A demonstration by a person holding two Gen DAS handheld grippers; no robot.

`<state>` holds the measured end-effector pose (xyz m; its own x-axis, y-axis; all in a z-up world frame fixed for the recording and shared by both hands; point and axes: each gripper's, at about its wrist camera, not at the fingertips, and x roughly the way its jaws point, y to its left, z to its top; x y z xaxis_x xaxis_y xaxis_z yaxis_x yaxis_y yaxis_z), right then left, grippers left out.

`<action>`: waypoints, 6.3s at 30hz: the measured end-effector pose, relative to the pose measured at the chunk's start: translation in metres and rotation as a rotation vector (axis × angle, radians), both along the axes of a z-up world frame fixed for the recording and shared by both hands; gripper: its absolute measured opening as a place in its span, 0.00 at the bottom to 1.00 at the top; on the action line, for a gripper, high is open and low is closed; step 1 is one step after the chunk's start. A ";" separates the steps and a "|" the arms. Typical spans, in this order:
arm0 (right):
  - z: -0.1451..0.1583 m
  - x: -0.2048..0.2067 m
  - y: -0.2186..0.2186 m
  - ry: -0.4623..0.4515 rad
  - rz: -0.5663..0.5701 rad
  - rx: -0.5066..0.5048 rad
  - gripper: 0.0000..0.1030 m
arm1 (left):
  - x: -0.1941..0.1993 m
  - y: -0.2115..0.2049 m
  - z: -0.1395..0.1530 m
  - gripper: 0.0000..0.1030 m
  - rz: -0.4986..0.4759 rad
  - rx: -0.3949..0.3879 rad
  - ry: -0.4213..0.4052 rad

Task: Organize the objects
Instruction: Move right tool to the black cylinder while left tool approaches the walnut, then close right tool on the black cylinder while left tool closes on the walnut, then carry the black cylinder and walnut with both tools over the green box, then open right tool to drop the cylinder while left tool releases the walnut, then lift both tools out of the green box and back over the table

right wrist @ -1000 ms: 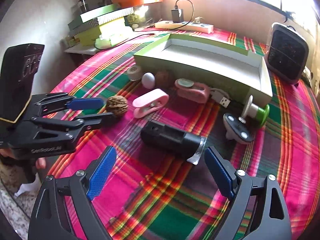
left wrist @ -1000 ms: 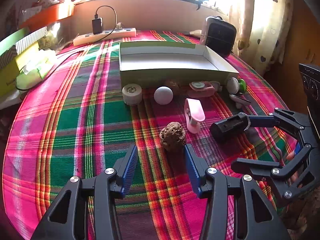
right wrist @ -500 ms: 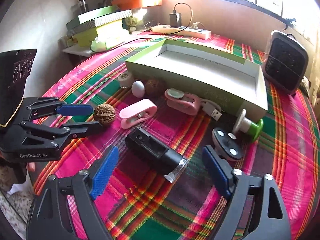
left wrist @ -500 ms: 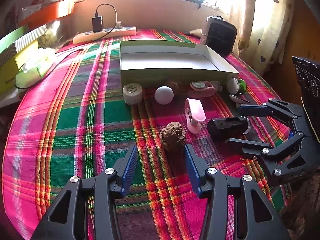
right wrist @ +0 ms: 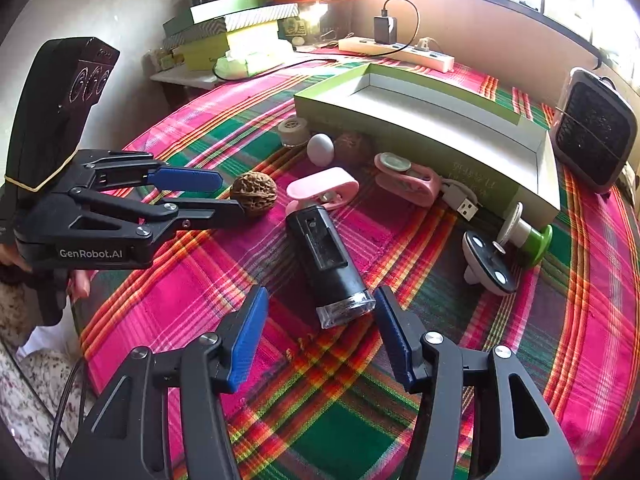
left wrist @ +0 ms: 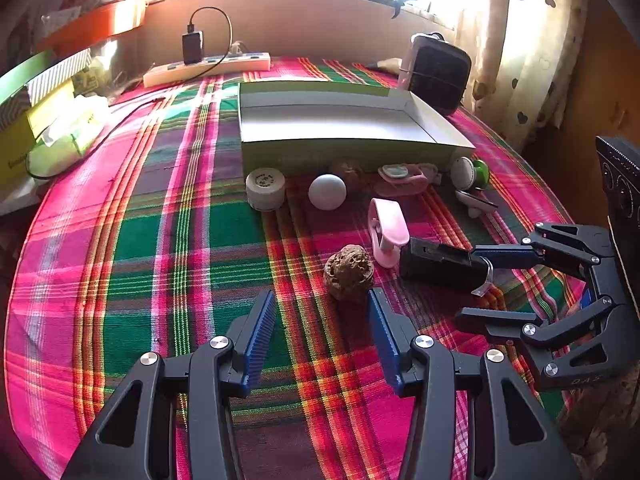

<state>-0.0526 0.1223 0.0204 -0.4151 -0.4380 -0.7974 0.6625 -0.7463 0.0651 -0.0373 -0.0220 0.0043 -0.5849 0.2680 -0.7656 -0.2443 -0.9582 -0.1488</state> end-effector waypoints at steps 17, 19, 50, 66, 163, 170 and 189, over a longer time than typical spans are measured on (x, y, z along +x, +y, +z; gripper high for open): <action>-0.001 -0.016 -0.016 0.046 -0.034 0.059 0.51 | -0.020 0.018 0.005 0.45 -0.085 -0.025 -0.015; -0.001 -0.017 -0.015 0.046 -0.036 0.059 0.46 | -0.023 0.021 0.003 0.45 -0.089 -0.038 -0.023; 0.001 -0.018 -0.003 0.018 -0.112 -0.005 0.28 | -0.030 0.026 0.010 0.26 -0.057 -0.080 -0.038; 0.024 -0.032 0.005 0.043 -0.151 -0.045 0.28 | -0.046 0.027 0.041 0.26 -0.062 -0.056 0.025; 0.031 -0.195 0.012 0.003 -0.478 0.006 0.44 | -0.199 0.030 0.040 0.40 -0.004 -0.070 -0.012; 0.042 -0.167 0.020 0.038 -0.484 -0.025 0.44 | -0.169 0.020 0.054 0.41 0.007 -0.063 0.042; 0.054 -0.088 0.055 0.099 -0.519 -0.093 0.53 | -0.099 -0.025 0.044 0.41 0.081 0.001 0.046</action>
